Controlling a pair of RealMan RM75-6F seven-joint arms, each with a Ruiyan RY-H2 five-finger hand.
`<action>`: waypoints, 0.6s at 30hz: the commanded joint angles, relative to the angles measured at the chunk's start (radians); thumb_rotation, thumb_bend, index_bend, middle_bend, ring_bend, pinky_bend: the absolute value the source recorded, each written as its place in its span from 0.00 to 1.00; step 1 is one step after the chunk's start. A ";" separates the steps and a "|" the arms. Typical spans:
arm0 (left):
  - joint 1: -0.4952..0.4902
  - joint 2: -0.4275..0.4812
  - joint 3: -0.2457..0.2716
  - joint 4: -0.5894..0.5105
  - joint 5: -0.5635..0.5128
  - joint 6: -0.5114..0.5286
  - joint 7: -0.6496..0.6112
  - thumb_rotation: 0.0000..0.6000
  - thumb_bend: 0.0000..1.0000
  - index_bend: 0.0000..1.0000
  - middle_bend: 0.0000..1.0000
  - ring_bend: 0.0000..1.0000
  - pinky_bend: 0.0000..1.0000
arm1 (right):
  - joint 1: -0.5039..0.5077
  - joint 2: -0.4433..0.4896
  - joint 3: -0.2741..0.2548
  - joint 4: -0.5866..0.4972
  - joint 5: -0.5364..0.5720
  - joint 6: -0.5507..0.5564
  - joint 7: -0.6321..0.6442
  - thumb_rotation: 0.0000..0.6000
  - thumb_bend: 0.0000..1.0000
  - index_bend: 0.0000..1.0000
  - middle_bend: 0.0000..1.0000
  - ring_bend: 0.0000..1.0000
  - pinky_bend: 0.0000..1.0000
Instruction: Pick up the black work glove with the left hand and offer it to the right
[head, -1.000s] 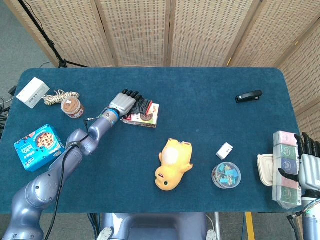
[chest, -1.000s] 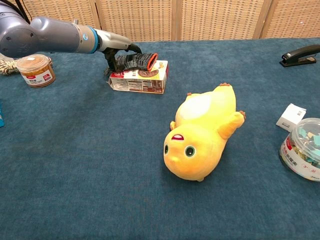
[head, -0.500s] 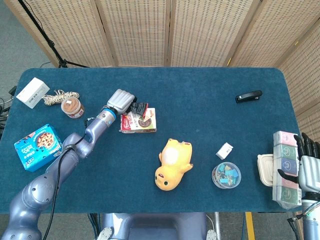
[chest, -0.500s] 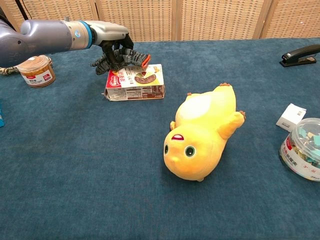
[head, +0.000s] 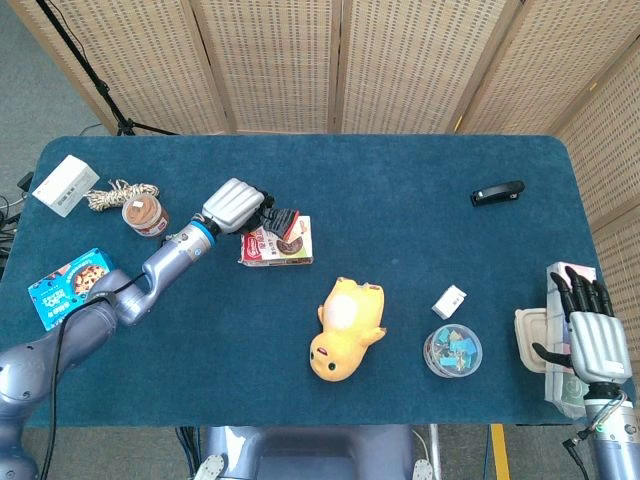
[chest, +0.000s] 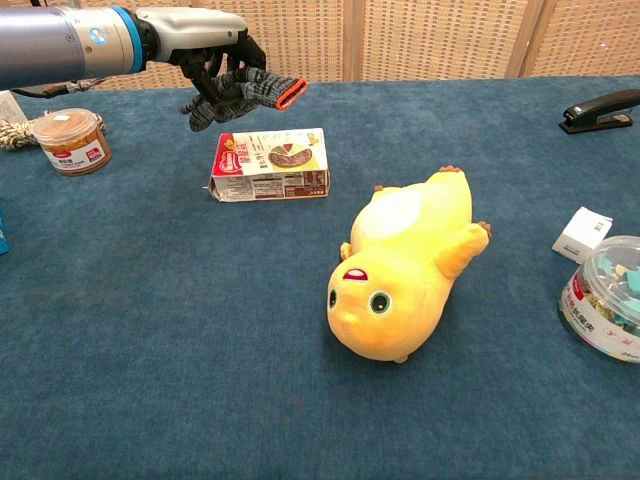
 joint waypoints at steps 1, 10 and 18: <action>0.020 0.147 0.019 -0.205 0.046 0.075 0.022 1.00 0.50 0.54 0.51 0.50 0.57 | 0.039 0.019 -0.017 0.000 -0.067 -0.034 -0.010 1.00 0.00 0.04 0.00 0.00 0.00; 0.016 0.332 -0.013 -0.546 0.027 0.076 0.150 1.00 0.49 0.54 0.51 0.50 0.57 | 0.135 0.095 -0.052 -0.099 -0.228 -0.131 0.085 1.00 0.00 0.07 0.00 0.00 0.00; 0.007 0.414 -0.061 -0.712 -0.059 0.024 0.273 1.00 0.49 0.54 0.51 0.50 0.57 | 0.261 0.075 -0.067 -0.067 -0.374 -0.226 0.190 1.00 0.00 0.08 0.00 0.00 0.00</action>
